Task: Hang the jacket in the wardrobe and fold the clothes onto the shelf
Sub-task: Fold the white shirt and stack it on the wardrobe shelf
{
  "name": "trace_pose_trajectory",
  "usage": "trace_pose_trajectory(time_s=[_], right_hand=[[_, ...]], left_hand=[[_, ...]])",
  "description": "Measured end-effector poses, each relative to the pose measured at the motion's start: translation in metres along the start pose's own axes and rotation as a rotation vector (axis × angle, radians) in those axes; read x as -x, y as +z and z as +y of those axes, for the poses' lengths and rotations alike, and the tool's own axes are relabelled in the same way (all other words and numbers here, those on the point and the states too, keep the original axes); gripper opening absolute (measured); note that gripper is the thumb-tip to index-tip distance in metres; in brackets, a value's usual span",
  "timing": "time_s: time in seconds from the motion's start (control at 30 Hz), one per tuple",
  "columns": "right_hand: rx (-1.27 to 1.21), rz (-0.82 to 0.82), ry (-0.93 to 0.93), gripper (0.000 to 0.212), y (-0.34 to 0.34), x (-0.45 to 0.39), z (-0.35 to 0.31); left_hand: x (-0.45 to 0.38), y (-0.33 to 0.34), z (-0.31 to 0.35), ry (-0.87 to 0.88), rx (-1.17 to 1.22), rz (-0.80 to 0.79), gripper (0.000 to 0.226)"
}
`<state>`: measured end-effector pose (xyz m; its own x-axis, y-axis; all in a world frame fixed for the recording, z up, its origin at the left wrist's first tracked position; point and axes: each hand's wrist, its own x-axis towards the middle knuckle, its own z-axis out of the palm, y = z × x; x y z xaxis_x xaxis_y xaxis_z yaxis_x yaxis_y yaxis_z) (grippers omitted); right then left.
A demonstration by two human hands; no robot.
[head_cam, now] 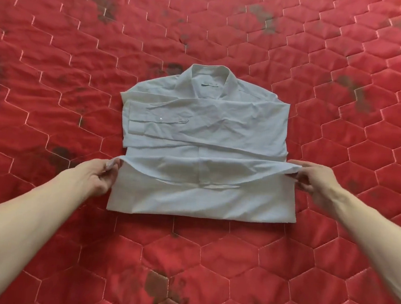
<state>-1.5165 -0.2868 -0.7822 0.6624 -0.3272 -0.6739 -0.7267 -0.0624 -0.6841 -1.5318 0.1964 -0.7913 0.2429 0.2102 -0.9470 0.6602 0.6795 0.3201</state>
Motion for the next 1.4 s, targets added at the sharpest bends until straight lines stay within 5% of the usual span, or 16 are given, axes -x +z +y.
trace_pose_trajectory(time_s=[0.17,0.27,0.33,0.4,0.47,0.53,0.6,0.67,0.77,0.9,0.97,1.07,1.13,1.23,1.3,1.4], right_hand=[[-0.217,-0.037,0.129,0.049,0.015,-0.030,-0.002],[-0.359,-0.016,0.095,0.075,0.020,-0.034,0.003],[-0.241,0.015,-0.069,0.085,0.025,-0.031,0.012],[0.125,0.046,-0.388,0.082,0.031,-0.029,0.022],[0.665,0.112,-0.755,0.078,0.036,-0.035,0.032],[1.077,0.099,-1.003,0.071,0.039,-0.048,0.034],[1.234,0.033,-1.141,0.047,0.044,-0.059,0.032],[1.224,0.021,-1.253,0.016,0.047,-0.068,0.027],[1.186,0.077,-1.245,0.028,0.052,-0.078,0.014],[1.142,0.132,-1.028,0.024,0.056,-0.094,-0.003],[1.148,0.233,-0.994,0.018,0.056,-0.098,-0.005],[1.154,0.315,-0.977,0.046,0.059,-0.089,0.005],[1.148,0.275,-1.057,0.048,0.061,-0.075,0.019],[1.163,0.059,-1.235,0.048,0.059,-0.053,0.048],[1.253,-0.099,-1.274,0.061,0.054,-0.037,0.073],[1.449,-0.246,-1.172,0.092,0.036,-0.018,0.111]], left_hand=[[-0.020,0.017,-0.005,0.169,0.193,0.111,0.022],[-0.028,0.029,-0.008,0.375,0.189,0.291,0.026],[-0.028,0.035,-0.020,0.729,-0.177,0.410,0.026],[-0.025,0.037,-0.036,1.194,-0.825,0.392,0.032],[-0.030,0.039,-0.046,1.579,-1.367,0.092,0.050],[-0.046,0.043,-0.050,1.749,-1.838,-0.293,0.072],[-0.060,0.052,-0.051,1.755,-2.216,-0.490,0.087],[-0.065,0.063,-0.050,1.730,-2.303,-0.486,0.079],[-0.059,0.079,-0.050,1.721,-2.016,-0.359,0.050],[-0.057,0.106,-0.034,1.481,-1.635,-0.050,0.020],[-0.061,0.113,-0.023,1.519,-1.591,0.149,0.021],[-0.063,0.106,-0.023,1.531,-1.581,0.366,0.040],[-0.060,0.092,-0.037,1.597,-1.640,0.293,0.039],[-0.057,0.058,-0.063,1.765,-1.851,-0.106,0.043],[-0.054,0.030,-0.076,1.704,-2.092,-0.369,0.059],[-0.049,-0.012,-0.090,1.529,-2.296,-0.480,0.088]])
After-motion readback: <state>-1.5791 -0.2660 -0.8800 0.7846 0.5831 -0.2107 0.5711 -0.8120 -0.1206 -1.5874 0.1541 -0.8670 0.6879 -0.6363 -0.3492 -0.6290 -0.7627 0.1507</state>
